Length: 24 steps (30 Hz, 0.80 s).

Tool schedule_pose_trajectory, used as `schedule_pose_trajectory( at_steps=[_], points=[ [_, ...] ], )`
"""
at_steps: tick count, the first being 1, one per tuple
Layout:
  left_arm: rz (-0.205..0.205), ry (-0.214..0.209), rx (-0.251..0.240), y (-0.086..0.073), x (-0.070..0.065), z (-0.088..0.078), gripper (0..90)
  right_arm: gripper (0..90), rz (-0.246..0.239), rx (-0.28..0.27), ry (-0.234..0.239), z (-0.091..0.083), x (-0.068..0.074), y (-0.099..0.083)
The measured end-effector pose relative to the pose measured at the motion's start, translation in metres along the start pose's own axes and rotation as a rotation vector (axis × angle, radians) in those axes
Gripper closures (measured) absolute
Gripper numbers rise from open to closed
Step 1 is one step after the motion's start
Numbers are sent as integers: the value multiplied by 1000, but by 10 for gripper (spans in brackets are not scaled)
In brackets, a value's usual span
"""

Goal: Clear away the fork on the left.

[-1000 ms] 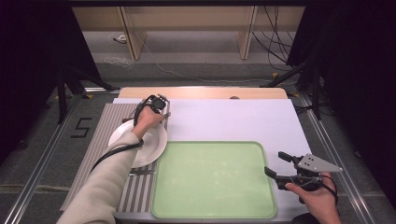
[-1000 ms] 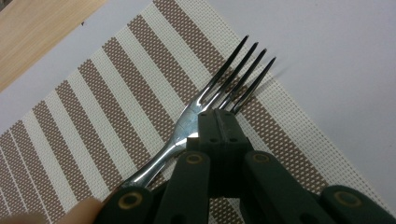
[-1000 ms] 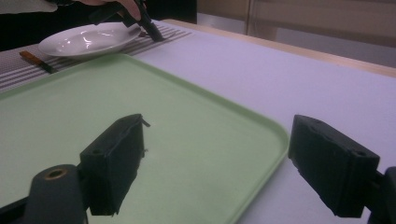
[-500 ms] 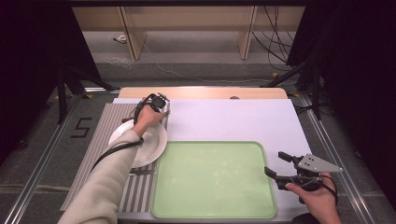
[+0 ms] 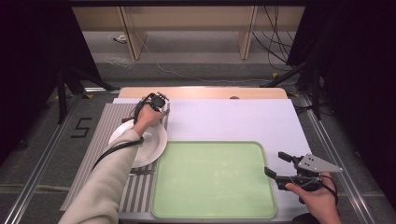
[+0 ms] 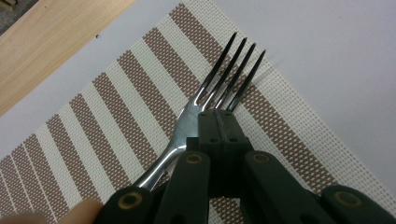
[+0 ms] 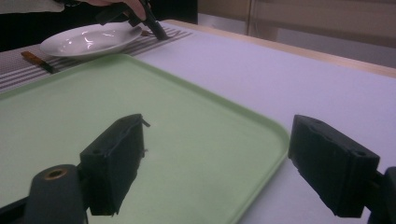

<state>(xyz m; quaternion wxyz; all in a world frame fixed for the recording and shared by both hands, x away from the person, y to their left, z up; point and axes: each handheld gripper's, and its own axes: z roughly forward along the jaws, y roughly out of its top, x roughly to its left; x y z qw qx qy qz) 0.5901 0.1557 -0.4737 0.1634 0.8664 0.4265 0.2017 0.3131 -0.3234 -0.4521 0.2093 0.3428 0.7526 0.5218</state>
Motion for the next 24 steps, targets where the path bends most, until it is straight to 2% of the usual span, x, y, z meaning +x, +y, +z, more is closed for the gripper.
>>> schedule_pose_trajectory(
  at_steps=[13,16,20,23,24],
  points=[
    [9,1,-9,-1,6,-2,880,194,-2,4,1,0,0,0],
    [10,-2,-24,-2,13,-10,860,194,-2,5,0,0,0,0],
    [-10,12,-28,-7,31,-21,841,194,-1,8,-1,0,0,0],
    [21,12,1,-14,45,-24,773,194,-4,9,0,1,0,0],
    [28,8,6,-17,49,-24,726,194,-3,10,-2,1,0,0]
  ],
)
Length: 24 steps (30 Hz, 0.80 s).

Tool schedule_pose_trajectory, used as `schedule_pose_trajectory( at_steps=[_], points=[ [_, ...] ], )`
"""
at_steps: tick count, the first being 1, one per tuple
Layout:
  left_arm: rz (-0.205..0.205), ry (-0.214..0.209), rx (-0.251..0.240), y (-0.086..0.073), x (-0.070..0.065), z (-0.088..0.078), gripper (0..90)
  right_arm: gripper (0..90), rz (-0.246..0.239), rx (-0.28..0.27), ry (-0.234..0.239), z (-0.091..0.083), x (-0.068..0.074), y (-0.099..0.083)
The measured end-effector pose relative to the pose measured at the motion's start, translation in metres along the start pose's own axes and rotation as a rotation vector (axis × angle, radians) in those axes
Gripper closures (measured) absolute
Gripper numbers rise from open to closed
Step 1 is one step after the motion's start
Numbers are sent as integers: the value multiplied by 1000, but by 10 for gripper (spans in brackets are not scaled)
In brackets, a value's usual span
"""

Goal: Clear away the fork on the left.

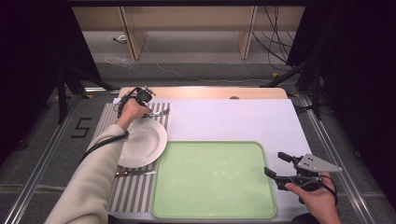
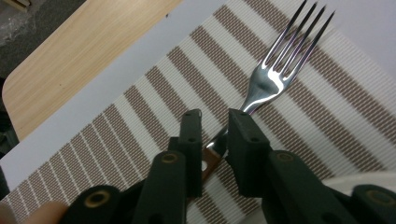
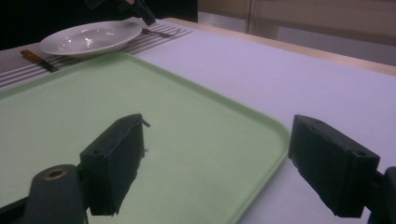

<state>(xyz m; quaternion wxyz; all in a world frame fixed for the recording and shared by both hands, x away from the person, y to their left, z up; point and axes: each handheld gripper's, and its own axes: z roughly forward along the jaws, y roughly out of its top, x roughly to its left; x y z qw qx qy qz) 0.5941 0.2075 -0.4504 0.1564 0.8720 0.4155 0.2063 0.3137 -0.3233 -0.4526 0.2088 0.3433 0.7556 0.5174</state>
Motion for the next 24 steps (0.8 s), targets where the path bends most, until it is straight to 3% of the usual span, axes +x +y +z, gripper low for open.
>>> schedule_pose_trajectory(
  at_steps=[4,10,16,24],
  points=[
    [27,-15,23,-10,10,1,657,194,2,1,2,1,0,0],
    [67,-34,28,-14,12,3,575,194,2,4,2,2,0,0],
    [93,-37,32,-13,13,6,569,194,3,5,3,2,0,0],
    [96,-45,42,-11,13,9,545,194,4,5,4,1,0,-1]
  ],
)
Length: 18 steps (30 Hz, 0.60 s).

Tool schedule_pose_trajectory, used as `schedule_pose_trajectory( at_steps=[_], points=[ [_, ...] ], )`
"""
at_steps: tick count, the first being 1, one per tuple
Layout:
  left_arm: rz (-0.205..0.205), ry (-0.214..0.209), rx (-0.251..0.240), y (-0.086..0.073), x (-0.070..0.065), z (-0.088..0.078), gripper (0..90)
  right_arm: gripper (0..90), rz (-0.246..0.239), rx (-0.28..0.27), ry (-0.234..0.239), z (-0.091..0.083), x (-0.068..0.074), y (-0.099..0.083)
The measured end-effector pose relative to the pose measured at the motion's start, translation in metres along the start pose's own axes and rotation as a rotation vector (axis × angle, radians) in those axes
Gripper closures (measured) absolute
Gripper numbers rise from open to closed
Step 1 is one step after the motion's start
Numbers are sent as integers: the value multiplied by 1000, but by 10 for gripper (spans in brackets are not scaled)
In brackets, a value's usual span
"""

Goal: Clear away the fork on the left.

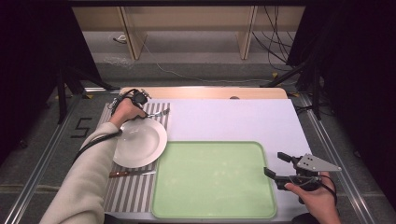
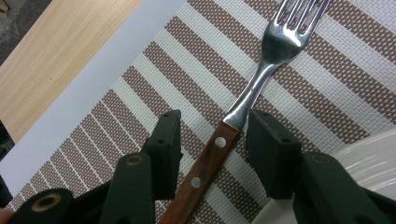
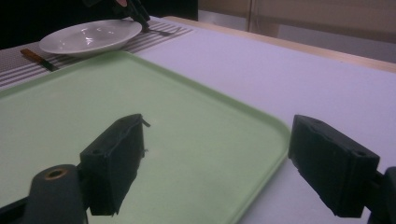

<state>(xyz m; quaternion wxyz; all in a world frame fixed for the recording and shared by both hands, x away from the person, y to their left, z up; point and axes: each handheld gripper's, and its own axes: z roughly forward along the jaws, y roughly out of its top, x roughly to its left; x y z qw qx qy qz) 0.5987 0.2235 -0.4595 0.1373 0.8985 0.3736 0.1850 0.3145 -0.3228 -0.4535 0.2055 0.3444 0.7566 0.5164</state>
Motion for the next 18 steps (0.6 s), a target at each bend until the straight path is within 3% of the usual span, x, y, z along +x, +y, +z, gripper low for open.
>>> schedule_pose_trajectory(
  at_steps=[9,18],
  points=[
    [29,10,28,1,0,4,554,194,2,0,0,0,0,0],
    [21,-12,28,2,0,7,565,194,5,-3,0,0,-1,0]
  ],
)
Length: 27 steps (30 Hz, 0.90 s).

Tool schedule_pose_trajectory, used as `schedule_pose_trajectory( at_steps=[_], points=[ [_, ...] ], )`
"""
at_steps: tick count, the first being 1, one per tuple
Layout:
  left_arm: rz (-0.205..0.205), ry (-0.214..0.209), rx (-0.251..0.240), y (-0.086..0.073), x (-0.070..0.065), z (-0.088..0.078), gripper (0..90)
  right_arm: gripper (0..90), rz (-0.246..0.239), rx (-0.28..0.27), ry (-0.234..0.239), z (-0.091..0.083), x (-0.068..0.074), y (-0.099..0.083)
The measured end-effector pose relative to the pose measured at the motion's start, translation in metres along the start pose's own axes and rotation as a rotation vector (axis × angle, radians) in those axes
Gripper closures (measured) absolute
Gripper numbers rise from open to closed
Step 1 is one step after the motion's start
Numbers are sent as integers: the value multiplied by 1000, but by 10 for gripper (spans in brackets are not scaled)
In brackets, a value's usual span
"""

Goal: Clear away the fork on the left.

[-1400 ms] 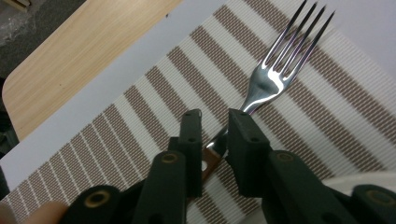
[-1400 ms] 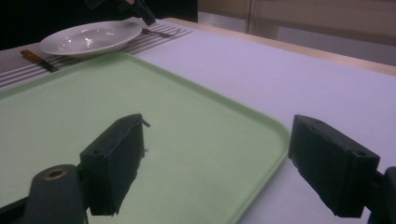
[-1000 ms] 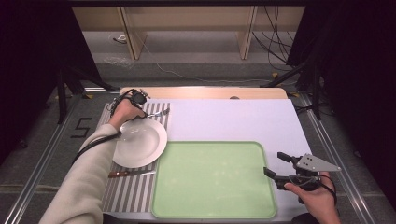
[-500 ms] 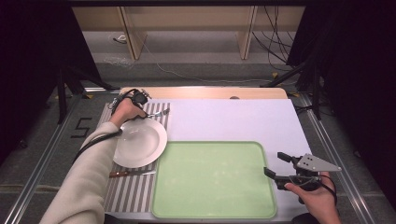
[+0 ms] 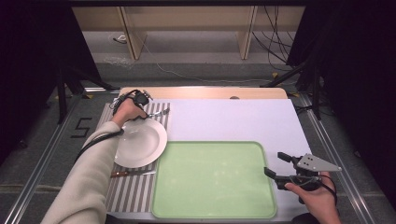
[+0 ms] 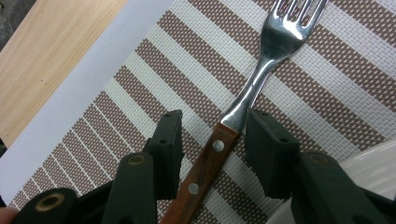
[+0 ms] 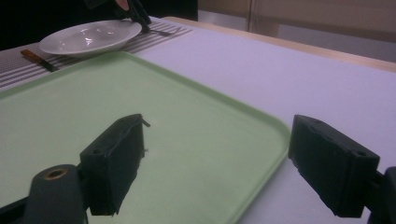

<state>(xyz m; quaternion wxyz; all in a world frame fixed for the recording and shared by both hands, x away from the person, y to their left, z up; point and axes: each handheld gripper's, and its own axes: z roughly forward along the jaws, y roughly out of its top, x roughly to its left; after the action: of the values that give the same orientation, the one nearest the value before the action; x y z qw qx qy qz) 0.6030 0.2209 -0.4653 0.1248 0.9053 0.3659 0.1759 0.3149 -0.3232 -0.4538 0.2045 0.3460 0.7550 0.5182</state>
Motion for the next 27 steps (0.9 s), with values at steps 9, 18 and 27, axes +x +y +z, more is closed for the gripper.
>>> schedule_pose_trajectory(
  at_steps=[9,18,27],
  points=[
    [-24,-48,11,-1,3,0,638,194,-1,0,0,0,0,0],
    [2,-50,25,0,3,0,654,194,0,2,2,0,0,0],
    [28,-47,42,2,1,1,670,194,-1,2,1,-1,0,0]
  ],
)
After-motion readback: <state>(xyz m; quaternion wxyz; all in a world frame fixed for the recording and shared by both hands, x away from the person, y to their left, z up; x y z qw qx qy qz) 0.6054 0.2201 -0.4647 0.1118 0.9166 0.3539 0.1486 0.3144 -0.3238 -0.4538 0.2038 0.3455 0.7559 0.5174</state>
